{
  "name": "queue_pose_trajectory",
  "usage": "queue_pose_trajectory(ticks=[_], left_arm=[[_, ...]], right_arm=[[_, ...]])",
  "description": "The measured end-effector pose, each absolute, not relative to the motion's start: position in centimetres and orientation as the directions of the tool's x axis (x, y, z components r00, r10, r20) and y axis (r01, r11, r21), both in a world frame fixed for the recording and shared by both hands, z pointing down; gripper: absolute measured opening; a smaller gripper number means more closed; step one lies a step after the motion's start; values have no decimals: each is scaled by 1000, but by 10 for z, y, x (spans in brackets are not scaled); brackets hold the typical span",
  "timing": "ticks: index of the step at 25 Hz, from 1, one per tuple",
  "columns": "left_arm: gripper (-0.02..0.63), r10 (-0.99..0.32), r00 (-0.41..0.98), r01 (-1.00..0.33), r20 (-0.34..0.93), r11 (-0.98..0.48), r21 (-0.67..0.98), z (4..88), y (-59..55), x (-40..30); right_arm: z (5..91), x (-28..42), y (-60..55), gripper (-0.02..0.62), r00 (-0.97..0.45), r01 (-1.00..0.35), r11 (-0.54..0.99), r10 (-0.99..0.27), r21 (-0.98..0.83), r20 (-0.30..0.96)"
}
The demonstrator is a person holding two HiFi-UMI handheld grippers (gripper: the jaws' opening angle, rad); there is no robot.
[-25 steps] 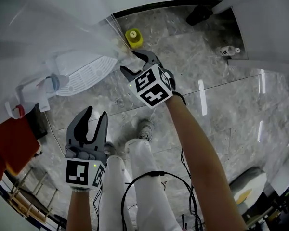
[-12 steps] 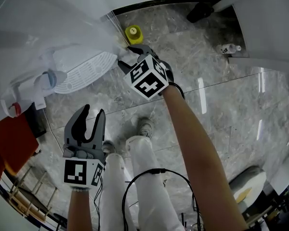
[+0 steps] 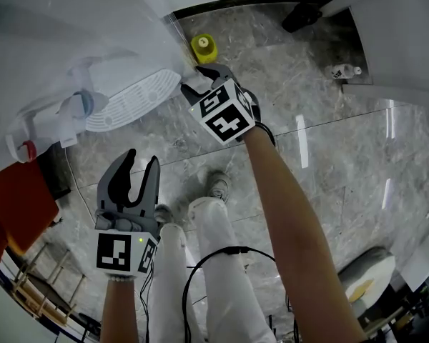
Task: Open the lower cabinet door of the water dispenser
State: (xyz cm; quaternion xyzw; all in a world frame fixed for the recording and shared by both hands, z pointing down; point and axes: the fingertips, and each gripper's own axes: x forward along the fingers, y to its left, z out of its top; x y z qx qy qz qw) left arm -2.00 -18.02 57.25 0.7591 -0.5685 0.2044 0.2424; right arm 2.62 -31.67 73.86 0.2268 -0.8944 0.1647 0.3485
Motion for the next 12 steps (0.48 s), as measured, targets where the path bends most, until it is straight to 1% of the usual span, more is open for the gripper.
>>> queue_pose_trajectory(ticks=[12], left_arm=[[152, -754, 278, -960, 595, -239, 146, 573, -171, -15]], right_arm=[[740, 43, -278, 196, -624, -576, 806, -324, -139, 711]])
